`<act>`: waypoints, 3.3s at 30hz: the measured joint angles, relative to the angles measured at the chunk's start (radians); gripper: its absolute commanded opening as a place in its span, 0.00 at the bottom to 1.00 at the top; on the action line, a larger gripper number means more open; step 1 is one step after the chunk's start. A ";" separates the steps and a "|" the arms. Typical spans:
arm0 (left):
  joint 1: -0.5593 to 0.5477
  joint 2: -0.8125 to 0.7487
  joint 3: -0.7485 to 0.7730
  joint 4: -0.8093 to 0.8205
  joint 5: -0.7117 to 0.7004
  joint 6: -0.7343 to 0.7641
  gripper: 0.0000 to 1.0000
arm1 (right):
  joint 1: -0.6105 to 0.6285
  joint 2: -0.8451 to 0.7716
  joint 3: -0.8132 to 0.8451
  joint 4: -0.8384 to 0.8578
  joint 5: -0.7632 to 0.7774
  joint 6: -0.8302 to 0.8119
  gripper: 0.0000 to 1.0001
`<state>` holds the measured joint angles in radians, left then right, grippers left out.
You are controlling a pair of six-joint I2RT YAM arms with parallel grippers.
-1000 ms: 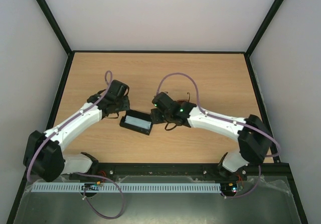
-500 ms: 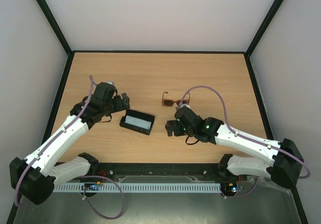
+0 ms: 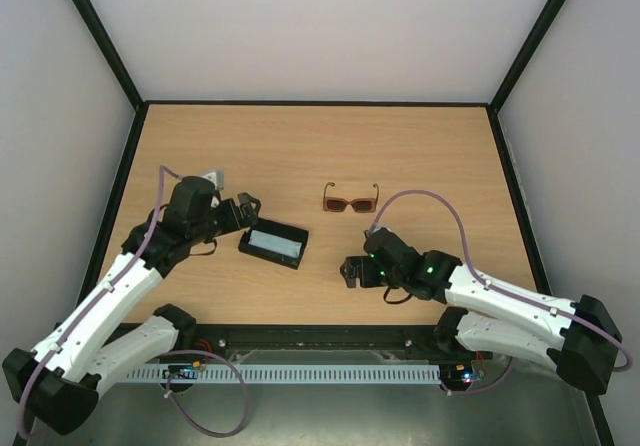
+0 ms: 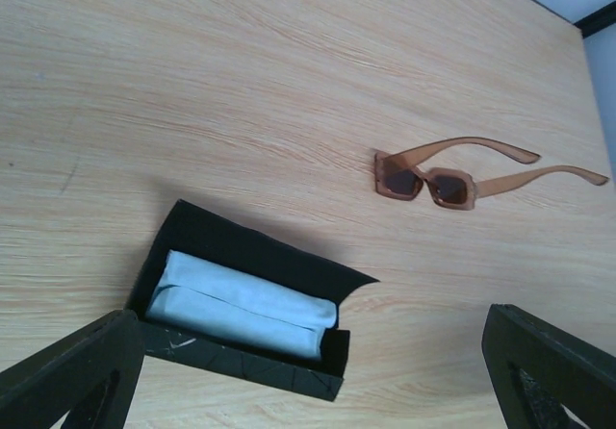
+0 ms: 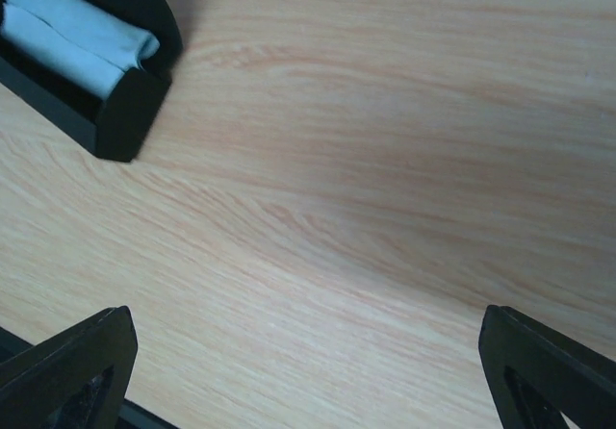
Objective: Organize the sunglasses
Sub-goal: Adjust the sunglasses at the center of the board.
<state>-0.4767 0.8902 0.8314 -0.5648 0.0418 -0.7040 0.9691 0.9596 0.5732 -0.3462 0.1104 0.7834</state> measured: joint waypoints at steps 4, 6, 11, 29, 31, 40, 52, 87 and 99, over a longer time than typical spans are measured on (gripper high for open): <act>0.000 -0.057 -0.022 0.000 0.034 -0.016 0.99 | 0.000 -0.029 -0.054 0.000 -0.033 0.023 0.98; 0.000 -0.081 -0.037 0.002 0.051 -0.023 0.99 | 0.000 -0.042 -0.076 0.000 -0.043 0.031 0.98; 0.000 -0.105 -0.070 0.005 0.085 -0.031 0.99 | 0.000 -0.067 -0.107 0.000 -0.062 0.041 0.99; 0.000 0.043 -0.051 0.075 0.104 -0.053 0.99 | 0.000 -0.021 -0.123 0.080 -0.070 0.065 0.96; 0.000 0.047 -0.035 0.086 0.105 -0.052 0.99 | -0.008 -0.021 -0.123 0.080 -0.057 0.072 0.89; 0.000 0.109 0.013 0.142 0.097 -0.021 0.99 | -0.165 -0.024 -0.122 0.094 -0.063 0.085 0.60; 0.021 0.336 0.079 0.185 0.098 0.031 0.99 | -0.325 0.125 0.111 0.040 0.037 0.001 0.65; 0.026 0.419 0.118 0.215 0.119 0.057 0.99 | -0.393 0.579 0.481 0.049 0.331 -0.305 0.60; 0.026 0.411 0.121 0.196 0.119 0.058 0.99 | -0.393 0.688 0.494 0.149 0.378 -0.322 0.50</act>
<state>-0.4503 1.3010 0.9527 -0.3683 0.1604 -0.6460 0.5762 1.6478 1.0672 -0.1970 0.4889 0.4618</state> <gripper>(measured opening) 0.988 0.544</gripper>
